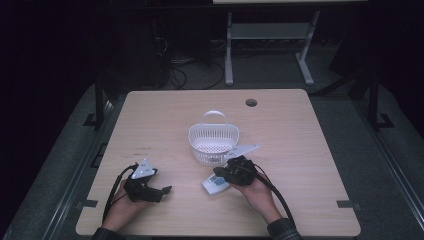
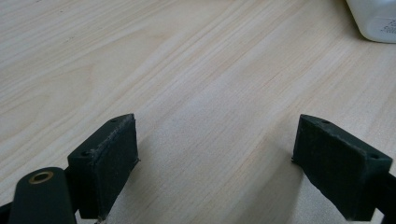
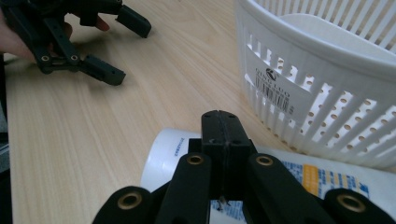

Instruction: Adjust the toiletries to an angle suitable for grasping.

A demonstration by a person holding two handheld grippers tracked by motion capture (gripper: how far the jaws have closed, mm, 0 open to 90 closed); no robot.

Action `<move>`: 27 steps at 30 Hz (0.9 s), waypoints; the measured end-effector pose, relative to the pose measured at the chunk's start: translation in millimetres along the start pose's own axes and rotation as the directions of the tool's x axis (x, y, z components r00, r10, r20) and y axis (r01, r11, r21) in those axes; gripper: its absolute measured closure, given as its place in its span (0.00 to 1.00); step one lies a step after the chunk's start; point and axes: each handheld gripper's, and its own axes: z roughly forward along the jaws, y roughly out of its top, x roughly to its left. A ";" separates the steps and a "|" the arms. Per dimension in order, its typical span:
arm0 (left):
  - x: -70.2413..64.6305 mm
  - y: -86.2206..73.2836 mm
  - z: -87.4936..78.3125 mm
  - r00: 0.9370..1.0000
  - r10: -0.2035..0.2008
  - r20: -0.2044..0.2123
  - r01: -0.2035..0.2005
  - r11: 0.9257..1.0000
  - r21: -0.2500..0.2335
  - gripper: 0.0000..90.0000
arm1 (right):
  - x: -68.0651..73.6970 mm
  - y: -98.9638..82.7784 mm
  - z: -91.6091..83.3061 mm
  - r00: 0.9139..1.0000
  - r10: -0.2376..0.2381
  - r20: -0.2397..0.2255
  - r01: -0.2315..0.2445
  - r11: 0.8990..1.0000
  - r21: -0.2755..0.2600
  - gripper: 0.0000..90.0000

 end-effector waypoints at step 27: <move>-0.9 -0.1 -0.4 1.000 0.011 0.007 -0.011 1.000 0.003 0.14 | 7.3 6.8 47.0 0.999 -0.036 0.007 0.036 0.995 0.090 1.00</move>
